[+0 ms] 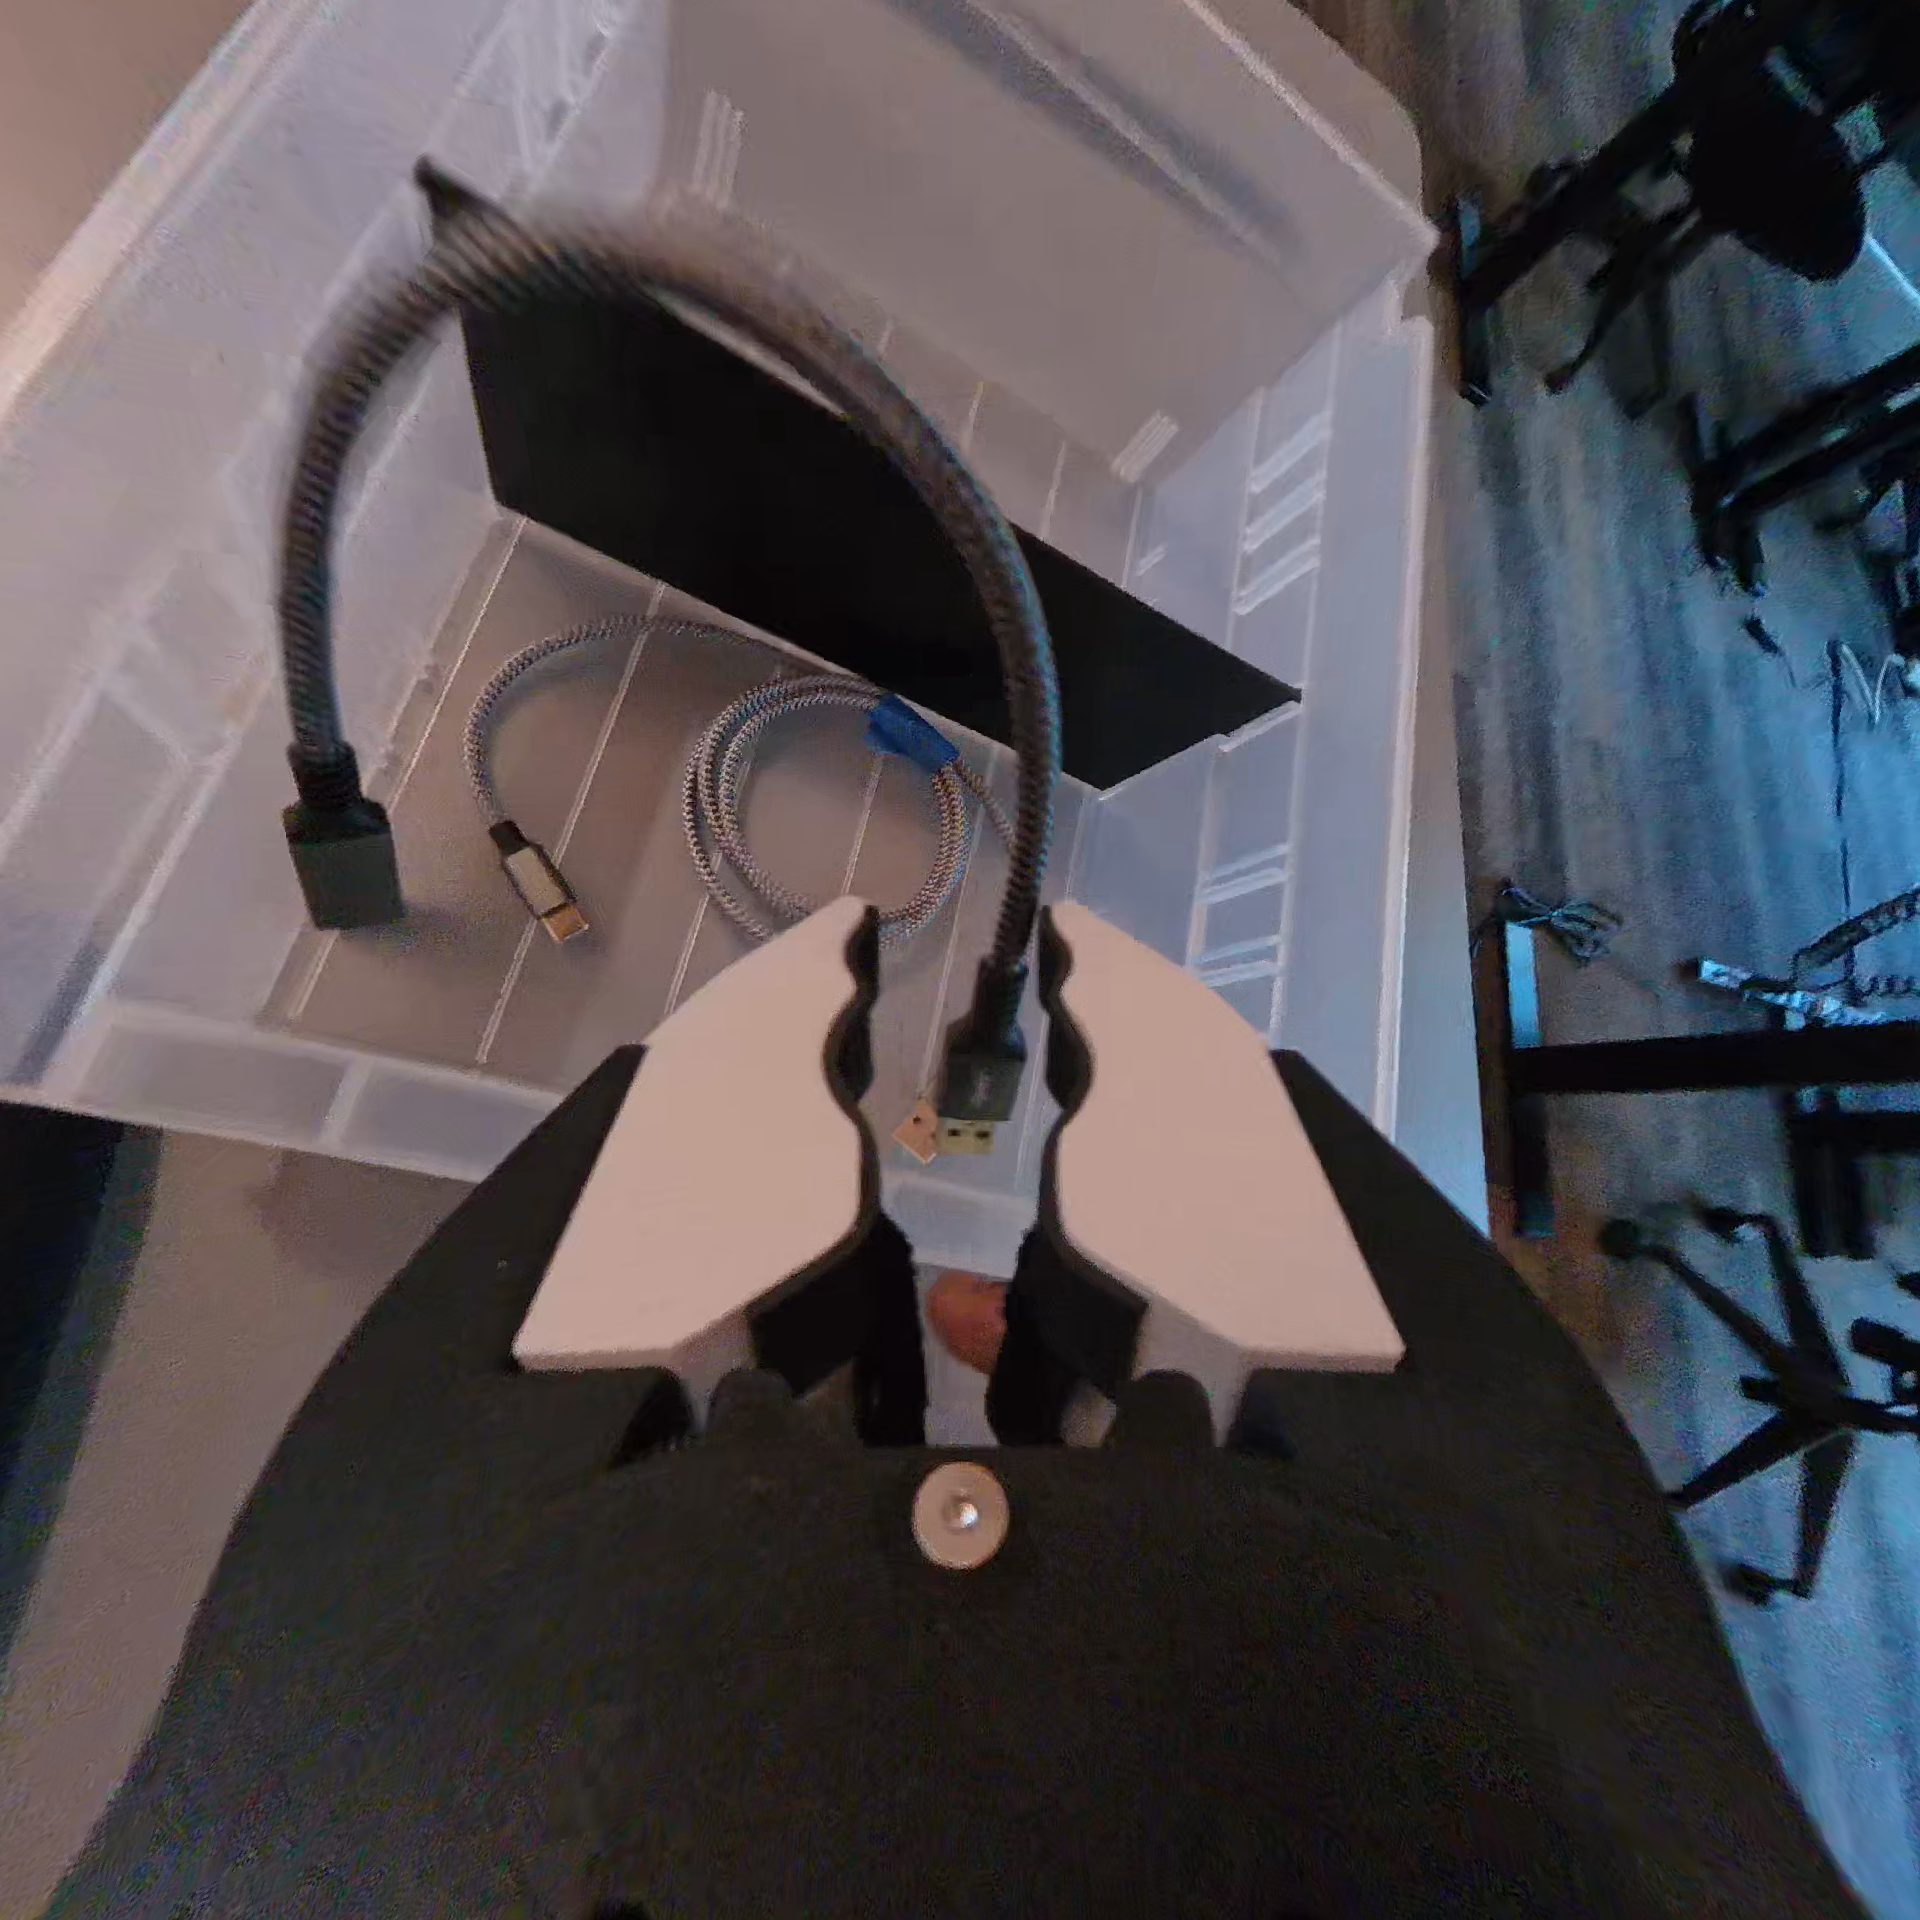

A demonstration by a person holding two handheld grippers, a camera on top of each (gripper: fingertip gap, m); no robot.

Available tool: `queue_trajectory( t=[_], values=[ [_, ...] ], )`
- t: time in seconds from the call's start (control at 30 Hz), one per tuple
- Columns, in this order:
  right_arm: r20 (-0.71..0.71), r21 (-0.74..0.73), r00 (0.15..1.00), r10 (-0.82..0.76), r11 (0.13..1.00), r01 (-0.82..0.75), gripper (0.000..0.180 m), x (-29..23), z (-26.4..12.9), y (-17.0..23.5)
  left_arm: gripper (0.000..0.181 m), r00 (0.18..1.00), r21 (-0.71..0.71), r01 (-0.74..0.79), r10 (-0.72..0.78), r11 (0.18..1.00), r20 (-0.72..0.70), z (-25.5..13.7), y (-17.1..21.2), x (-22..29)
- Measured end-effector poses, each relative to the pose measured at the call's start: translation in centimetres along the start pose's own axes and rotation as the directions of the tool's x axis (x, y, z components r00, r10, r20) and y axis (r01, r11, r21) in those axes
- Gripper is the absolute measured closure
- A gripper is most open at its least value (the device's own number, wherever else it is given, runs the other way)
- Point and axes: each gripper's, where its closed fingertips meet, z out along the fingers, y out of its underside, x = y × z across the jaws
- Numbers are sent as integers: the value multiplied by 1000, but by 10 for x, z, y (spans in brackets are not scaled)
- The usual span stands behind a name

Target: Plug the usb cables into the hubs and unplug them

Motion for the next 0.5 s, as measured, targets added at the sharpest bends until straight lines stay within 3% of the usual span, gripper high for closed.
queue_trajectory(
  t=[0.13,0.3,0.5],
  values=[
    [-1,175,990,142,975,-140,122,7,-18,-19,169,991,39,124,-122,992,-48,-1,-5,0],
    [79,439,969,234,865,-245,94,4,-60,-57,169,984,66,169,-164,983,-75,-3,-9,-1],
    [365,696,931,29,655,-293,83,-71,-126,-111,169,995,28,90,-89,996,-36,1,-1,0]
  ],
)
